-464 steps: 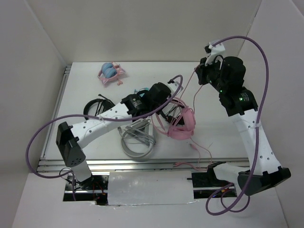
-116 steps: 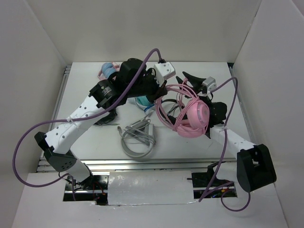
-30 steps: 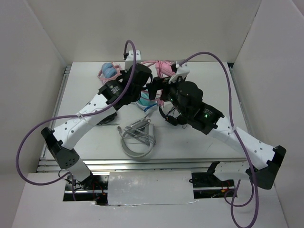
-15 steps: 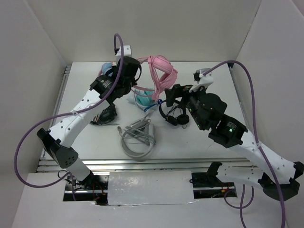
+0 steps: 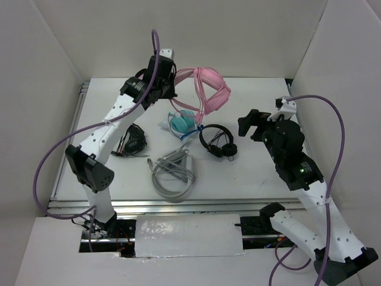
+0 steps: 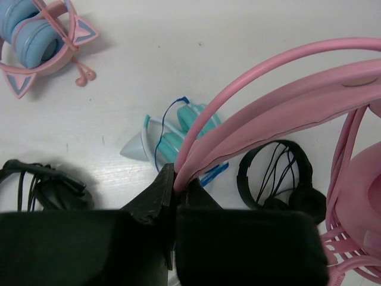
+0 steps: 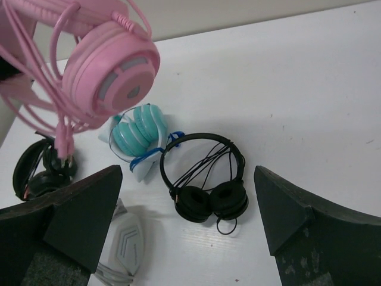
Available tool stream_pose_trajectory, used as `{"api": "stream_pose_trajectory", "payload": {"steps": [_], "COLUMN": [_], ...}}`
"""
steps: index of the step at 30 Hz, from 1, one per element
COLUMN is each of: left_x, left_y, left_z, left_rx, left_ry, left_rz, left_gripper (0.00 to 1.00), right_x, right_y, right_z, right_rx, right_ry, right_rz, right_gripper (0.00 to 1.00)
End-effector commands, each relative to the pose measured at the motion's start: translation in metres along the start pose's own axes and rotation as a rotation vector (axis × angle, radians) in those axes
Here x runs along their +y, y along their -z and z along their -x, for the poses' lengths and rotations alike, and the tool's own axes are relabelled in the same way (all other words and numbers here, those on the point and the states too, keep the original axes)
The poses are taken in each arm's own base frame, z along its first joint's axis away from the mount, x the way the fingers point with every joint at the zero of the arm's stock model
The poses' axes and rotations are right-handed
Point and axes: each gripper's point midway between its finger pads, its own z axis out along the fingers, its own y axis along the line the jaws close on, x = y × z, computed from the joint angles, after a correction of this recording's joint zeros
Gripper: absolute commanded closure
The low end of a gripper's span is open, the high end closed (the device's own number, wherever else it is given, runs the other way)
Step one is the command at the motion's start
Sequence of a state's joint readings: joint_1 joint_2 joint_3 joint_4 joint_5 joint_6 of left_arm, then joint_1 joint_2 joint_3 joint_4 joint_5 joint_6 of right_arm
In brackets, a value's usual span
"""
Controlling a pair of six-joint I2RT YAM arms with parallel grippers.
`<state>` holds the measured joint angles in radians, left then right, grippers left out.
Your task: Wrap the headphones
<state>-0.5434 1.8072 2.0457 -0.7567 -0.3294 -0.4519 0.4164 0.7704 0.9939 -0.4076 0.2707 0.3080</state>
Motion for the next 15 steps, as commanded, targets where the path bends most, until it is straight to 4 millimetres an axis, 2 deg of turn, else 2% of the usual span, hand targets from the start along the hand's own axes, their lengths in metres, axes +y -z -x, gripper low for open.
{"api": "stream_pose_trajectory", "payload": {"steps": [1, 2, 4, 5, 6, 8, 9, 11, 13, 14, 15], "left_x": [-0.021, -0.014, -0.012, -0.003, 0.003, 0.023, 0.027, 0.041, 0.048, 0.053, 0.051], "left_y": [-0.013, -0.022, -0.046, -0.053, -0.075, -0.097, -0.112, -0.131, -0.15, -0.165, -0.171], "left_z": [0.049, 0.051, 0.056, 0.067, 0.057, 0.062, 0.055, 0.052, 0.059, 0.053, 0.056], "left_rx": [-0.102, -0.089, -0.084, -0.113, -0.09, -0.126, -0.115, -0.11, -0.15, -0.142, -0.154], "left_ry": [0.117, 0.131, 0.159, 0.178, 0.179, 0.182, 0.191, 0.208, 0.23, 0.252, 0.269], "left_rz": [-0.119, -0.108, -0.105, -0.089, -0.054, -0.007, -0.001, -0.011, -0.01, -0.001, -0.028], "left_gripper": [1.0, 1.0, 1.0, 1.0, 1.0, 1.0, 1.0, 1.0, 1.0, 1.0, 1.0], "right_x": [0.003, 0.0, -0.008, -0.007, -0.01, -0.014, -0.019, -0.023, -0.023, -0.023, -0.022], "right_y": [-0.001, -0.003, -0.008, -0.009, -0.014, -0.019, -0.024, -0.029, -0.036, -0.038, -0.043], "right_z": [-0.011, -0.013, -0.018, -0.02, -0.02, -0.019, -0.018, -0.016, -0.014, -0.014, -0.015], "right_rx": [0.049, 0.055, 0.07, 0.081, 0.077, 0.068, 0.071, 0.07, 0.068, 0.066, 0.071], "right_ry": [-0.068, -0.076, -0.095, -0.095, -0.096, -0.092, -0.093, -0.099, -0.084, -0.081, -0.081], "right_rz": [0.061, 0.053, 0.033, 0.047, 0.041, 0.035, 0.016, -0.001, 0.005, 0.011, 0.014], "right_gripper": [0.0, 0.0, 0.0, 0.0, 0.0, 0.0, 0.0, 0.0, 0.0, 0.0, 0.0]}}
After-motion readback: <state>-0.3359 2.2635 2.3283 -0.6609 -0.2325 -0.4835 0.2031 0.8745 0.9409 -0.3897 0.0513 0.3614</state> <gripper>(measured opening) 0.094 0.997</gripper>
